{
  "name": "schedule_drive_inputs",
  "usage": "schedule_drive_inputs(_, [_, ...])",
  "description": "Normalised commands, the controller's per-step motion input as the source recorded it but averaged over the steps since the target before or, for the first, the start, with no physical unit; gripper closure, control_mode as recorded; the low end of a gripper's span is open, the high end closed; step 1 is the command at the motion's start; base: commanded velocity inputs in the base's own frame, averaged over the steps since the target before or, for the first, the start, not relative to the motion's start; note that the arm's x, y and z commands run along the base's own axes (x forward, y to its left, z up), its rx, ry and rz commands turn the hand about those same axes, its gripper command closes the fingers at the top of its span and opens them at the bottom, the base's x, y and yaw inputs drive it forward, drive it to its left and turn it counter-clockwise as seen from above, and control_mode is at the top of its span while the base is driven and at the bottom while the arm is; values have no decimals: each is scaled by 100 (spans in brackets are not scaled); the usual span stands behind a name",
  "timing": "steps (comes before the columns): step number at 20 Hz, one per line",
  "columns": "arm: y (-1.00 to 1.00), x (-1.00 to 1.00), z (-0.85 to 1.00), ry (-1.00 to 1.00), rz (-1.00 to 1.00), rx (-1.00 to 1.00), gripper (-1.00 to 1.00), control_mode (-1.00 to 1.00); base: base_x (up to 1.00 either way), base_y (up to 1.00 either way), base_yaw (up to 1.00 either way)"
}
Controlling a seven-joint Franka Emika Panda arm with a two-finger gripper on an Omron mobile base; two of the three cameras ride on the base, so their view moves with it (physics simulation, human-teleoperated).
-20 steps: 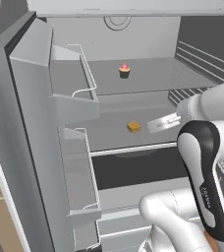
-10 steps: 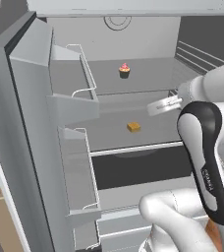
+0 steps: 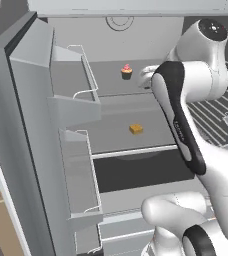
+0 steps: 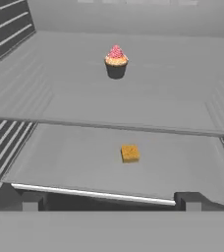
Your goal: Take the cupcake and cake from the fridge and place them on the empty tray on the dining counter.
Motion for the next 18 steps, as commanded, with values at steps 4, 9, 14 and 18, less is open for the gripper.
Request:
schedule_drive_inputs(4, [1,73,-8,-4,-9,-9,-100,-100,0,0,0])
schedule_drive_inputs(9, [0,40,-11,-12,-1,-6,-100,-100,0,0,0])
schedule_drive_inputs(14, [0,51,-8,3,0,0,-100,-100,0,0,0])
schedule_drive_inputs(18, [0,63,-4,11,0,0,-100,-100,0,0,0])
